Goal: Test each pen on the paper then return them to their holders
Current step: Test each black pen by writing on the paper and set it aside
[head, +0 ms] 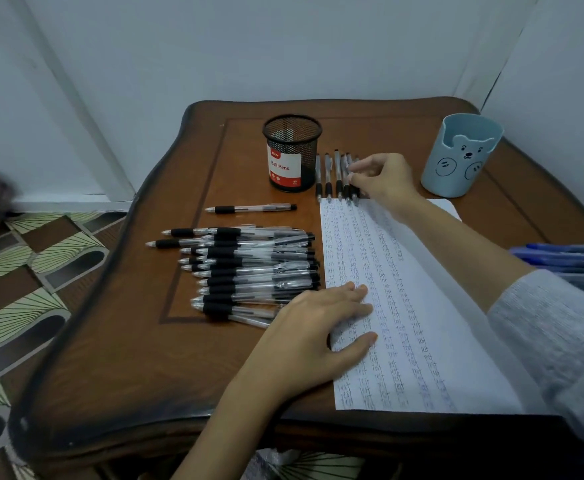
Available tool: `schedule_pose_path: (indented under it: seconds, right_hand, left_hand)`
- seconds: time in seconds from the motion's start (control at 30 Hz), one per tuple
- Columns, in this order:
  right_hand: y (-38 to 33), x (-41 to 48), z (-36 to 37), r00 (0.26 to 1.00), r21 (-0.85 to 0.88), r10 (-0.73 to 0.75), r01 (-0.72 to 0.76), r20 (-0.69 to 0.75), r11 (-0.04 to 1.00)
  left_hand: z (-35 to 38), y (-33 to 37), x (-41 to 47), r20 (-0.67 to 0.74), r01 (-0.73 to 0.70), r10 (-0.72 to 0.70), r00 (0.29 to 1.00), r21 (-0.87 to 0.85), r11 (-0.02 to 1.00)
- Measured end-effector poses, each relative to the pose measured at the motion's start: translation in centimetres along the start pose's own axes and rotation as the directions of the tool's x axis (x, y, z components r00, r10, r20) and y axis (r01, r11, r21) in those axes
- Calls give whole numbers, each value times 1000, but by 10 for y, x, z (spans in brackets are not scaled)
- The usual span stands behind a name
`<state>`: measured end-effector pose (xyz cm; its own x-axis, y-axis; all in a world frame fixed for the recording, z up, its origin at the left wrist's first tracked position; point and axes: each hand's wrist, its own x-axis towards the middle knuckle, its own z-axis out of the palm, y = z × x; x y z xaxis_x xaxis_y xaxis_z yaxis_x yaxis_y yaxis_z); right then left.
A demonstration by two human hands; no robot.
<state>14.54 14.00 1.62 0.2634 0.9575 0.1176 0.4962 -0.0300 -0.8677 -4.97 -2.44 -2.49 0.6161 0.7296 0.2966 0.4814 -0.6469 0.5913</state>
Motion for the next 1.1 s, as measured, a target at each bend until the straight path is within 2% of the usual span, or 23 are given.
schedule_pose_path:
  seconds: [0.13, 0.2, 0.3, 0.47, 0.63, 0.77, 0.83, 0.97, 1.03, 1.1]
  right_hand:
    - [-9, -26, -1, 962, 23, -98, 95, 254, 995]
    - [-11, -36, 2, 934, -18, -152, 166, 324, 986]
    - [-12, -42, 12, 914, -82, -209, 251, 347, 964]
    - [-14, -35, 37, 899, -130, -245, 309, 363, 942]
    - [-16, -27, 53, 888, -310, -250, 380, 386, 871]
    - [-14, -26, 52, 885, -370, -288, 422, 366, 828]
    - [-15, -31, 45, 886, -296, -307, 415, 348, 860]
    - [-24, -47, 19, 935, 86, -270, 257, 229, 963]
    - [-30, -51, 4, 968, 269, -210, 168, 138, 949]
    - [-38, -53, -13, 990, 484, -127, 83, 59, 871]
  left_hand:
    - [0, 1, 0, -1, -6, 6, 1000, 14, 1000]
    - [0, 2, 0, -2, -8, 8, 1000, 21, 1000]
    - [0, 3, 0, 0, -9, 9, 1000, 29, 1000]
    - [1, 2, 0, -5, -14, 14, 1000, 19, 1000]
    - [2, -1, 0, -4, -20, 20, 1000, 13, 1000]
    - [3, -1, 0, -15, -23, 23, 1000, 3, 1000]
    - [3, -2, 0, -16, -23, 22, 1000, -5, 1000]
    - [3, -2, 0, -9, -24, 24, 1000, 4, 1000]
    - [3, -2, 1, -4, -21, 21, 1000, 12, 1000]
    - [3, -1, 1, 2, -15, 15, 1000, 13, 1000]
